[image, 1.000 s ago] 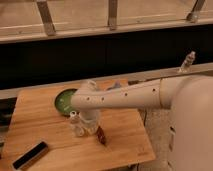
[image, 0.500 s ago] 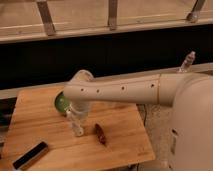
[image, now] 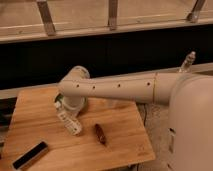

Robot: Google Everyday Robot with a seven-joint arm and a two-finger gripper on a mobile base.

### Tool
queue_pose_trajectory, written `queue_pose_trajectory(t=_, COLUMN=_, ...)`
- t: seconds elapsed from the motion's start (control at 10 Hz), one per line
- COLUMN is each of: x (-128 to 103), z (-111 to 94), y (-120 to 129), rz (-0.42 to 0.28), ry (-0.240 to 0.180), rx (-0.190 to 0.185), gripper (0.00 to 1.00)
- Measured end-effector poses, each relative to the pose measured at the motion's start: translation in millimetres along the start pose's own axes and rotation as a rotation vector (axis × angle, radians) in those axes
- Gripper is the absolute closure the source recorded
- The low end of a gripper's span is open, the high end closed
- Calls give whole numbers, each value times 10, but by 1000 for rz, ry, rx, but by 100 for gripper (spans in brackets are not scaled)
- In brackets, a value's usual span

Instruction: Knock the bottle over

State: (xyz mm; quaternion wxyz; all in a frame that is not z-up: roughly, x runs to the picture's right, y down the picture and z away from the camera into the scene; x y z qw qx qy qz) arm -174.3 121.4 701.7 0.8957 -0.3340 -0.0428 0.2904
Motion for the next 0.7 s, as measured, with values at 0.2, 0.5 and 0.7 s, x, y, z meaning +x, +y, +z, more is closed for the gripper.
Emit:
queue_pose_trajectory(t=0.2, x=-108, z=-204, y=-166, rz=32, ry=-81, rx=79, gripper=100)
queue_pose_trajectory(t=0.5, x=140, z=-432, y=-592, rz=194, ry=-135, rx=200, gripper=100)
queue_pose_trajectory(t=0.7, x=375, z=-540, y=-768, rz=279, ry=-149, rx=250, gripper=97)
